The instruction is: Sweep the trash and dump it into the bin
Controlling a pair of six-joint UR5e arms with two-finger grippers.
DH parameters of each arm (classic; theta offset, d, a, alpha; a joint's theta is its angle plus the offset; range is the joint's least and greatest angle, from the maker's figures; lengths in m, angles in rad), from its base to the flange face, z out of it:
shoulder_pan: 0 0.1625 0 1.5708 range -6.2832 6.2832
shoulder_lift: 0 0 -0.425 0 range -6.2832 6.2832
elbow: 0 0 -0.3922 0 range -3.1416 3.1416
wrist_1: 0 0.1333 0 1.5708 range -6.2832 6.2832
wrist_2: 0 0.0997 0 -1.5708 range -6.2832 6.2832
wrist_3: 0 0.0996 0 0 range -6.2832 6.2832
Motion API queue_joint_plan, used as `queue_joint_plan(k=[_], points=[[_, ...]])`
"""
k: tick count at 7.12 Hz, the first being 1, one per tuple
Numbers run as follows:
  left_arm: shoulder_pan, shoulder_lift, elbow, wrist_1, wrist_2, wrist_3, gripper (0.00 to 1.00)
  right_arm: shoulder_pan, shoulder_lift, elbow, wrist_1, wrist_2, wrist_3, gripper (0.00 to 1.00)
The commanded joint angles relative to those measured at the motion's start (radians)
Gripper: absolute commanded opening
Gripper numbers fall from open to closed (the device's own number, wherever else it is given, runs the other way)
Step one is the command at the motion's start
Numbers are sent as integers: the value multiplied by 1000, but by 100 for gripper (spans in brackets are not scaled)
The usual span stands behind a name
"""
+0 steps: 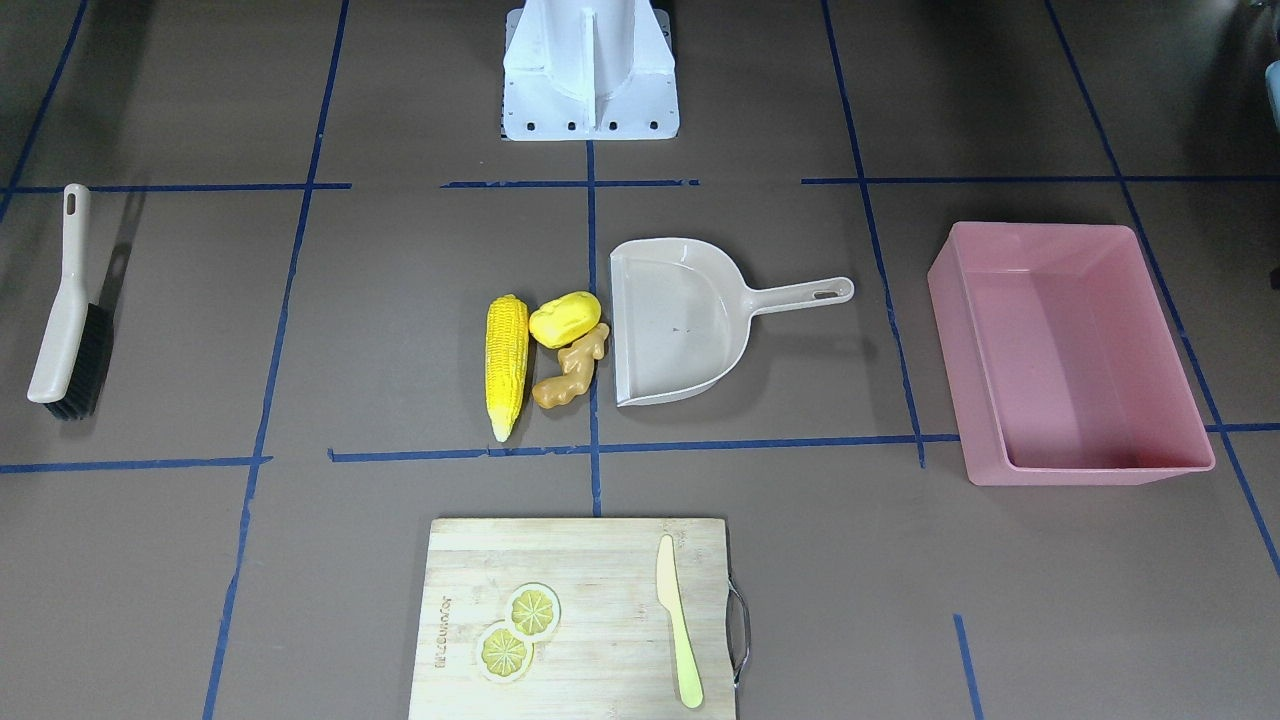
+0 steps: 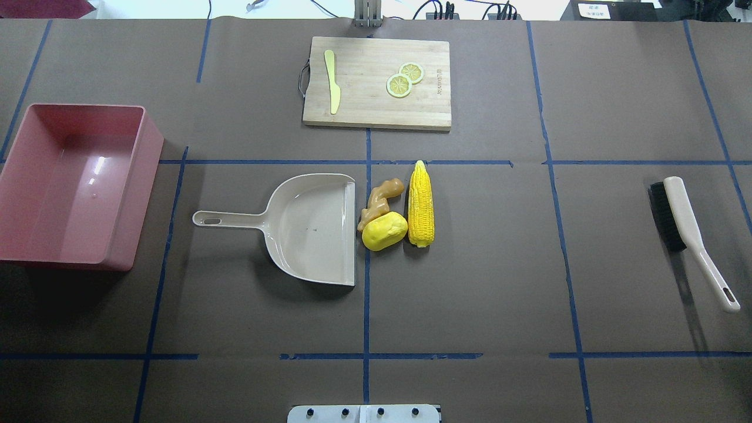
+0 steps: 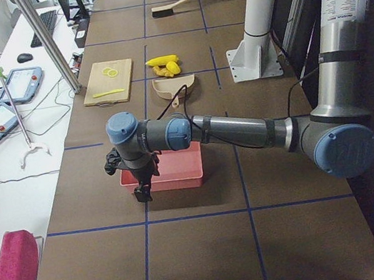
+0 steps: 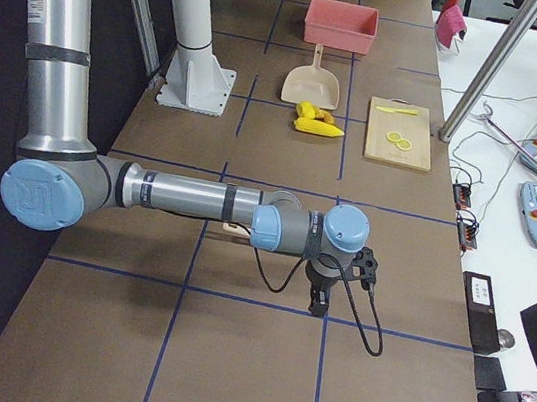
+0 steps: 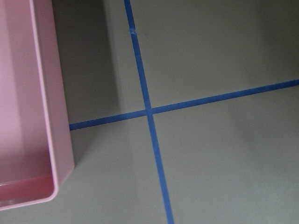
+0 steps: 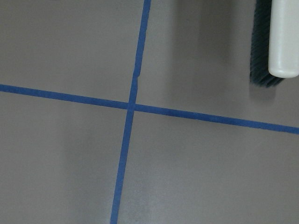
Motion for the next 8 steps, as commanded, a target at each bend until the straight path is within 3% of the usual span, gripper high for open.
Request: queue_joint_plan(k=[1,2,3,4,5,7,8], points=[[2,4,-3,-8,-6,1,100,0,-9,2,0,-1,-2,100],[1,4,-5,-11,-7,2,100,0,-23,6,0,0,3,100],[1,4,-11,-29,-73,12,100,-5,-32,5,18,0,6,100],[1,52,-40,-75,-125,15,100,-17,-73,14,100,59,36,100],[8,77,-49,-184,-153,3,100,-60,-121,66,189,124,179,100],[114,55,-49,-316,-187,1,100,-199,-239,115,560,109,579,100],[216,-11,-48,-335,-181,-1,100,-278,-280,136,703,61,732,100]])
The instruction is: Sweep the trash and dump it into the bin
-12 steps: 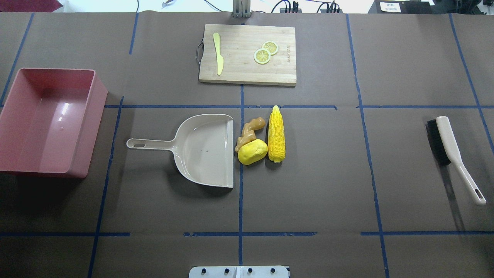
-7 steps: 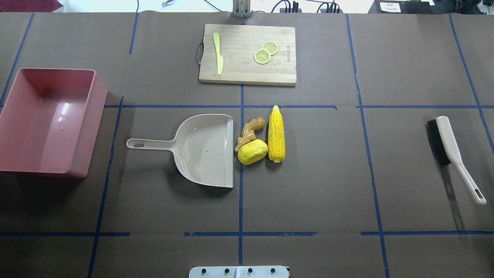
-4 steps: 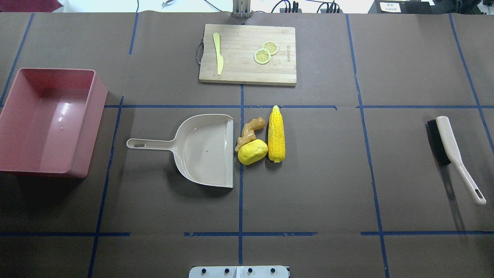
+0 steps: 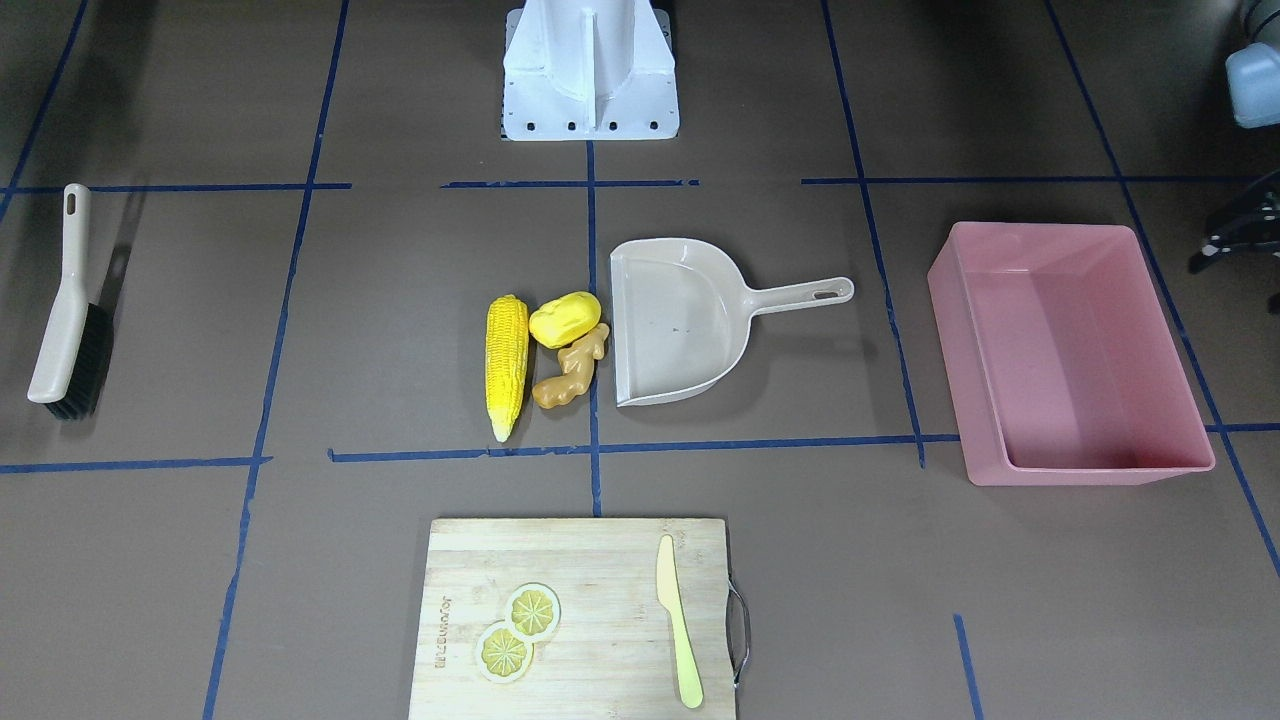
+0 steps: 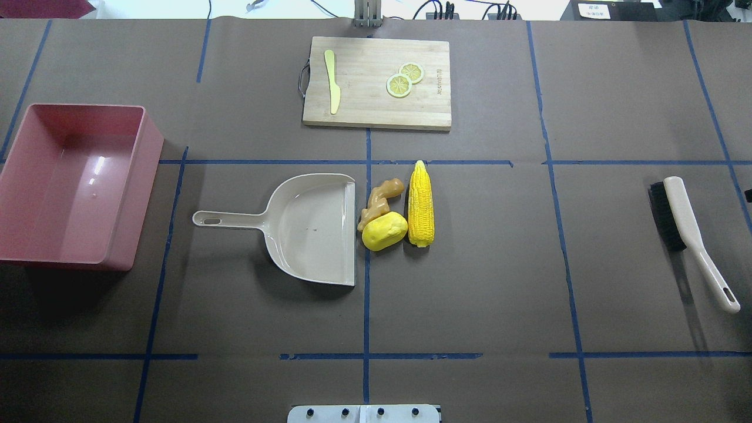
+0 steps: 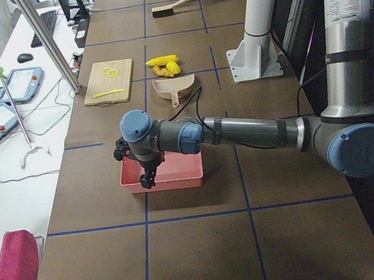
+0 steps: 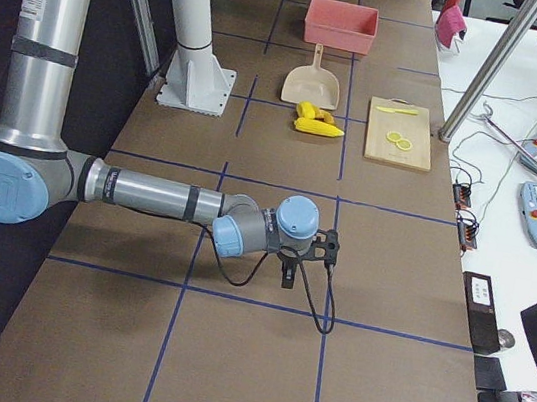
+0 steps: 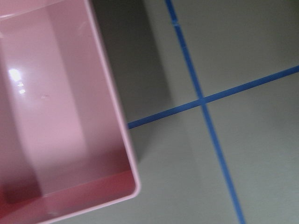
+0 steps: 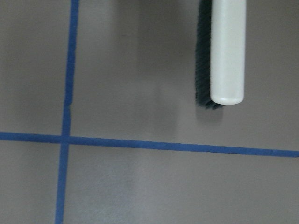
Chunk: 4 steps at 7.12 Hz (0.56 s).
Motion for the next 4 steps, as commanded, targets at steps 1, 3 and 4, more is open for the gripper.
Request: queue_joint_plan(k=[1,3,4], points=[[160,-112,0,-43,2,-61,100,-197,-109,126,200,-126,258,100],[251,-197,3,-58,2,-114,100,-291,-165,201,202,-176,414,98],[274,-208,3,-60,11,-116,100,-334,-174,201,202,-183,436,92]])
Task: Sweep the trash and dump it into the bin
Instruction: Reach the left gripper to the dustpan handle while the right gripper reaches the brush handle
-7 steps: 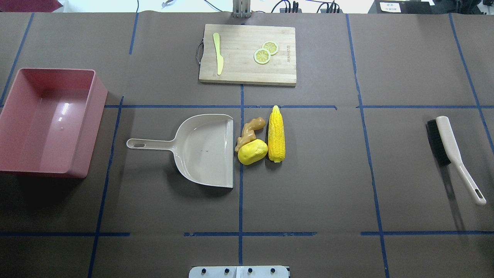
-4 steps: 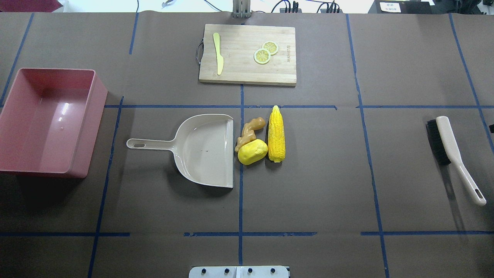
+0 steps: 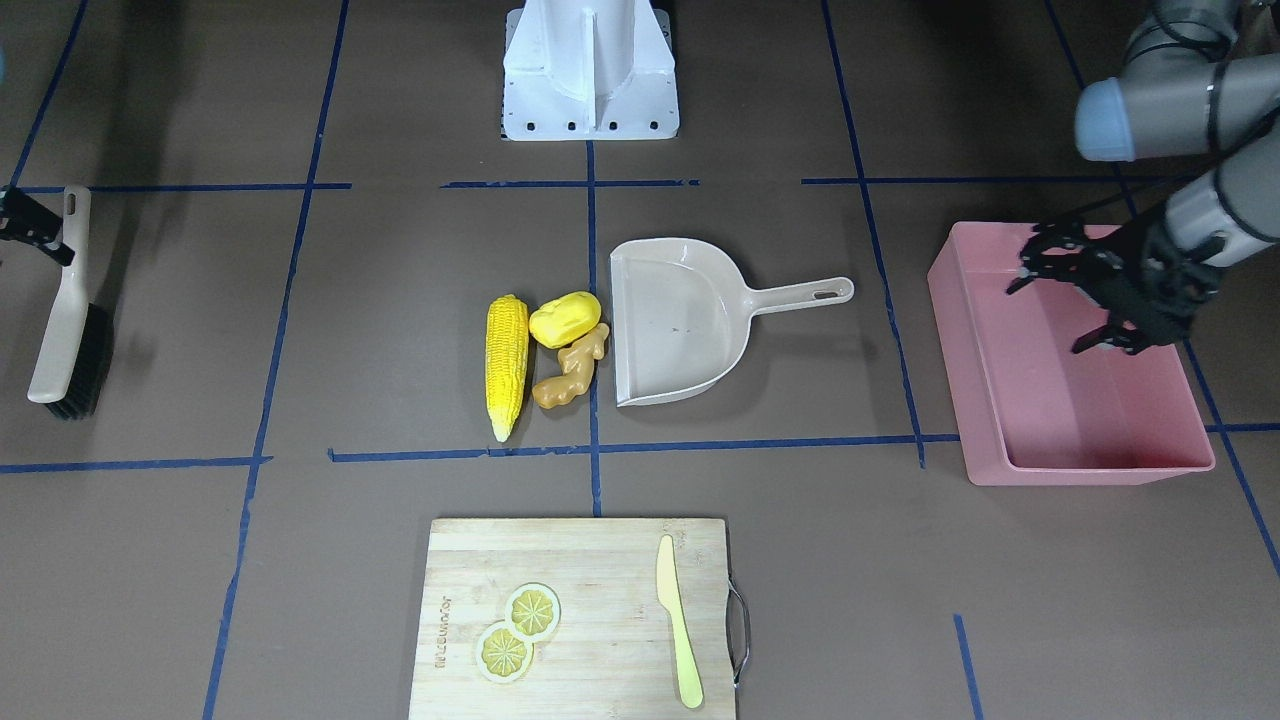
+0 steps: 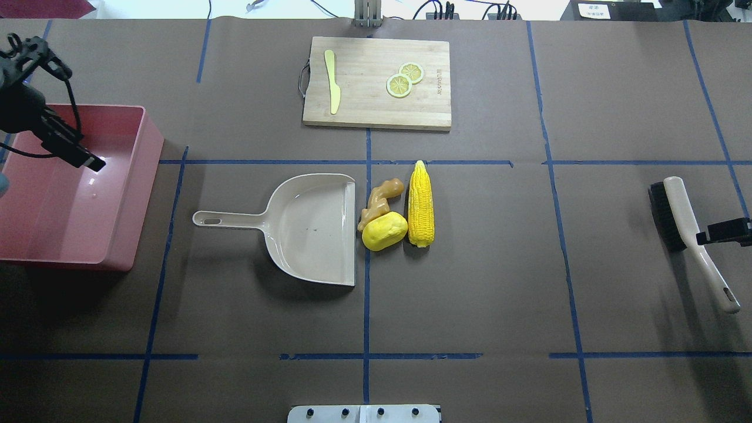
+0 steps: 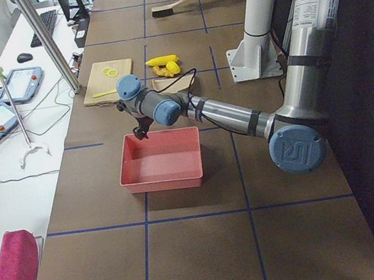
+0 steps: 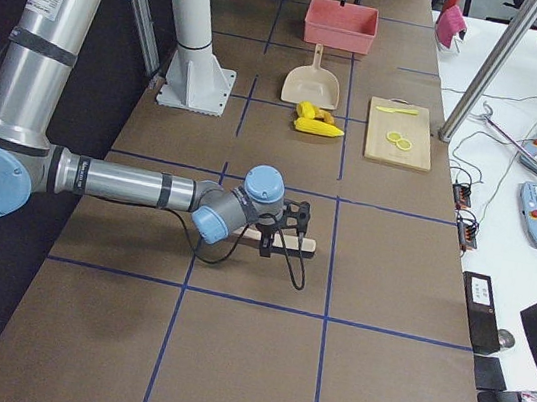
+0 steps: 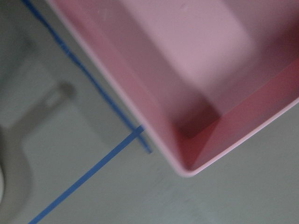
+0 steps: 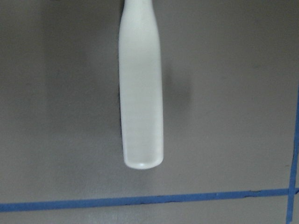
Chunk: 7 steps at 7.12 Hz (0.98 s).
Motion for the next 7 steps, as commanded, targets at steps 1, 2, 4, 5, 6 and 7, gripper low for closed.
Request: queue_joint_plan(k=[1,2,4,5,6,7], points=[[49,-54,13,-5,10,-9,100,-69,-51,18,8,-19,50,92],[69,-70,19,-5,27,-9,100,-92,-52,12,8,-26,52,92],[129,-93,4,-5,143,-17,100,-127,-53,-13,8,-81,52,86],[131,-94,2,-5,145,-37,100,-135,-52,-17,8,-88,52,63],[140,-108,2,-5,150,-79,100,-141,-52,-17,8,-102,55,39],[148,-129,-1,-8,150,-75,100,-140,-52,-16,14,-114,63,20]])
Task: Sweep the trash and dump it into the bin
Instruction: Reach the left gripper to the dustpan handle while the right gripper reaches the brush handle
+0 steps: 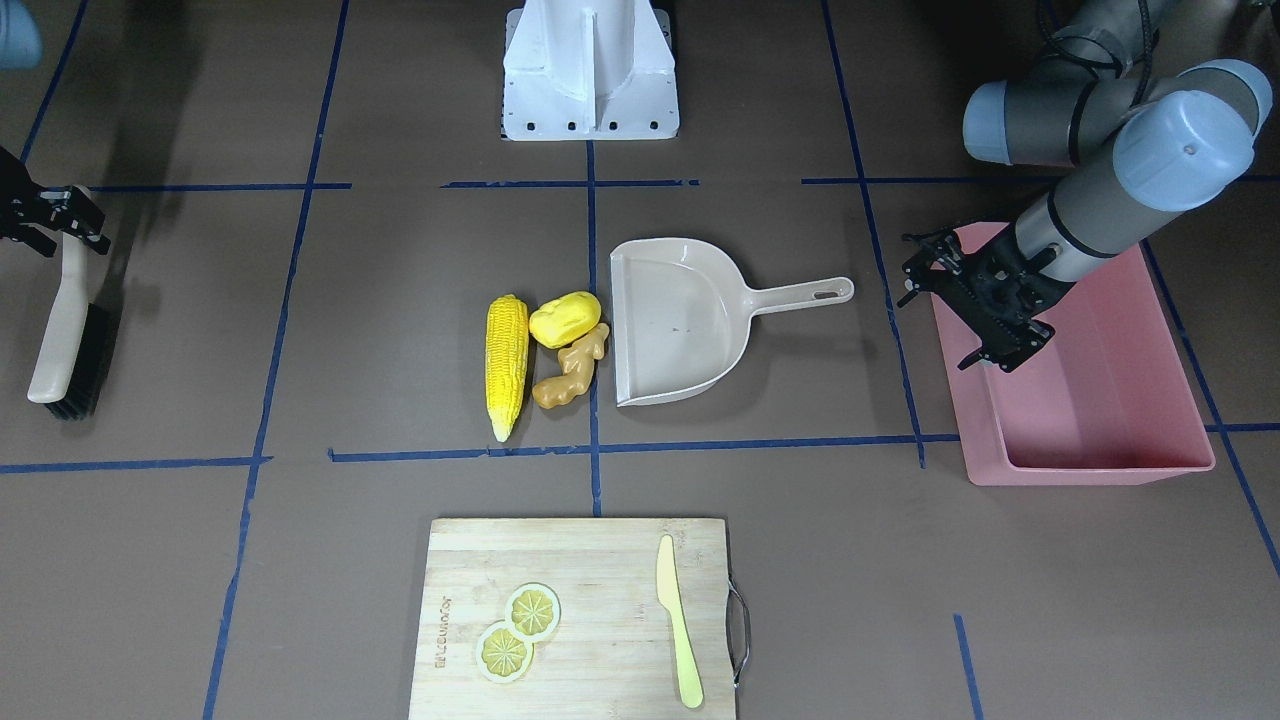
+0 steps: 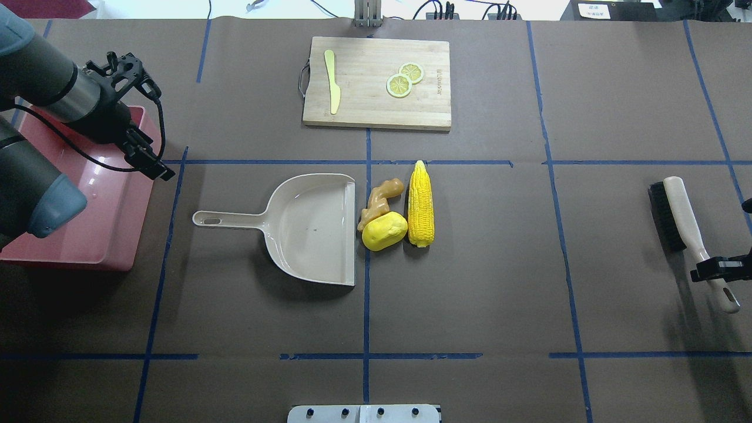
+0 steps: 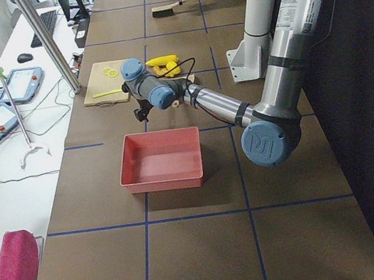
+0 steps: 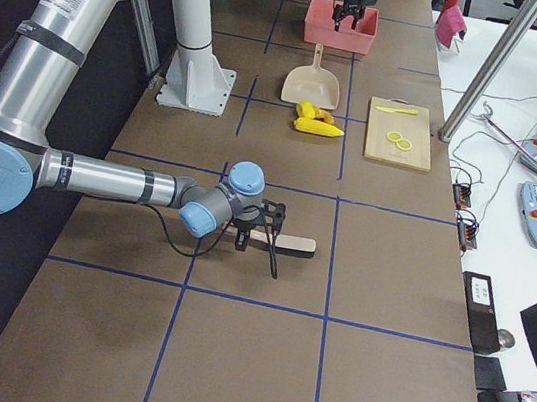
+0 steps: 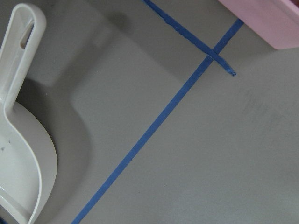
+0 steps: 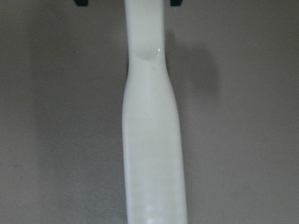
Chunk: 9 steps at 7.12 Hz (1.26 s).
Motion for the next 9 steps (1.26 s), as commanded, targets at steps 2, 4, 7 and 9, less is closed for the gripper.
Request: queue_joint_plan(k=[2,4,7,9], points=[[38,-32,-12,-1,3,83,100,0,2,12,5,-8,4,0],[46,-50,-12,1,4,280,100,-16,12,122,-38,1,8,0],[188,-52,-27,-1,98,396,100,-117,118,167,-109,-34,22,0],[263,-62,-47,1,194,395,100,-159,202,211,-203,-52,69,0]])
